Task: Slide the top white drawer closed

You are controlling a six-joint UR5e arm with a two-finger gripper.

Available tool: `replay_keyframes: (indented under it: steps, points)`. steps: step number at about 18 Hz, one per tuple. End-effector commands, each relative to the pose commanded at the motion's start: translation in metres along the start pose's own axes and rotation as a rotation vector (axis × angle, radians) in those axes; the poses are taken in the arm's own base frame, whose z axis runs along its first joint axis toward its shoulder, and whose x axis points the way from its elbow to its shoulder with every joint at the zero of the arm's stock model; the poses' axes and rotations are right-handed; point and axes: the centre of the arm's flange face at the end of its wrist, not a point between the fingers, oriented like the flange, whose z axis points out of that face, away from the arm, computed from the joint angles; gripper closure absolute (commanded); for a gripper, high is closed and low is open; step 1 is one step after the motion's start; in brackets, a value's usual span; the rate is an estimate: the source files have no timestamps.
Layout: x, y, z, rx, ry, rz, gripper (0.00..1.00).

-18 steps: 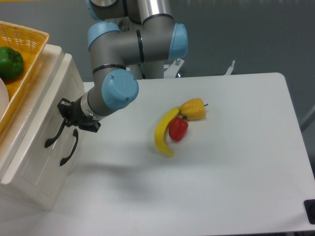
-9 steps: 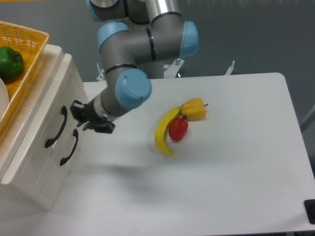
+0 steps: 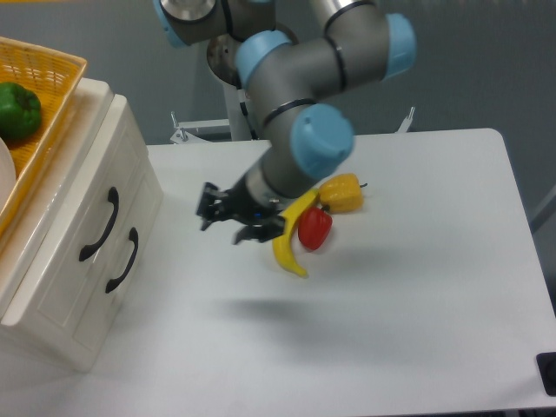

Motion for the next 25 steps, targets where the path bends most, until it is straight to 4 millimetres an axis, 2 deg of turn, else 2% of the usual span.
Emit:
replay_keyframes:
  steps: [6,8,12,14,16,20,22,25]
  points:
    - [-0.071,0.009,-0.037,0.075,-0.194,-0.021,0.00]
    - [-0.088,0.007,-0.046,0.049,-0.281,0.009,0.00]
    - [-0.123,0.016,-0.049,-0.114,-0.404,0.287,0.00]
    - [-0.144,0.021,-0.063,-0.120,-0.427,0.391,0.00]
    - [-0.160,0.017,-0.077,-0.109,-0.464,0.453,0.00]
    - [-0.194,0.002,-0.079,-0.111,-0.502,0.549,0.00]
    - [-0.214,0.004,-0.083,-0.117,-0.512,0.568,0.00]
    - [-0.234,-0.003,-0.072,-0.160,-0.507,0.607,0.00]
